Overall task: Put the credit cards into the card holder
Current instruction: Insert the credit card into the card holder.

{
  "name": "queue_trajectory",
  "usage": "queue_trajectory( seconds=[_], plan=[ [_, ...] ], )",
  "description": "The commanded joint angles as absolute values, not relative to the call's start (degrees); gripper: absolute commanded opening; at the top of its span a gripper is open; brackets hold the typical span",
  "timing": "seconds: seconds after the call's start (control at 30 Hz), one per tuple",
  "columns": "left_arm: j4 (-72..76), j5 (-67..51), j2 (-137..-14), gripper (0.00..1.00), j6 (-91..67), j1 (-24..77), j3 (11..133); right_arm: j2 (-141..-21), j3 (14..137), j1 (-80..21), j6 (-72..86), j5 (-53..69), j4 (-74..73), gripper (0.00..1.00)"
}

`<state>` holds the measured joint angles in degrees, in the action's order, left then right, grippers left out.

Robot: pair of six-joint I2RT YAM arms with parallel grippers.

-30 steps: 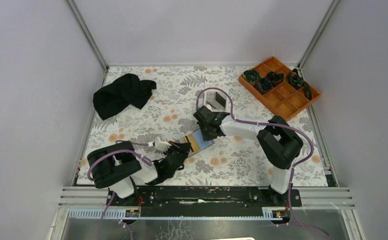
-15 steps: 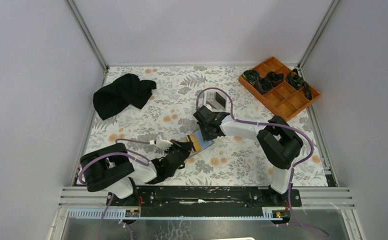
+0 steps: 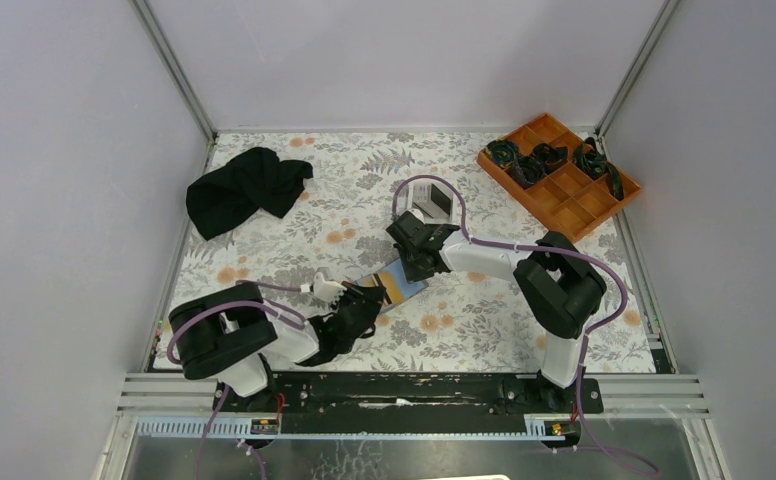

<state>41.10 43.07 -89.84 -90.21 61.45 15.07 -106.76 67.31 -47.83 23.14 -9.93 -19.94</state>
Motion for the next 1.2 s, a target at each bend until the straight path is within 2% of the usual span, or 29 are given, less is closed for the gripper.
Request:
queue_trajectory(
  seconds=[0.0,0.3,1.17],
  plan=[
    [37.1,45.12,-90.63,0.0,-92.09,61.9,16.08,-110.57,65.83,-48.16,22.93,-8.41,-20.83,0.03],
    [32.52,46.49,-89.87,0.0,-93.92,62.39,16.8,-110.79,65.74,-48.16,22.85,-8.34,-20.66,0.03],
    [35.29,48.16,-96.18,0.0,-96.94,62.36,18.1,-110.99,65.13,-48.16,22.59,-8.17,-21.01,0.03]
  ],
)
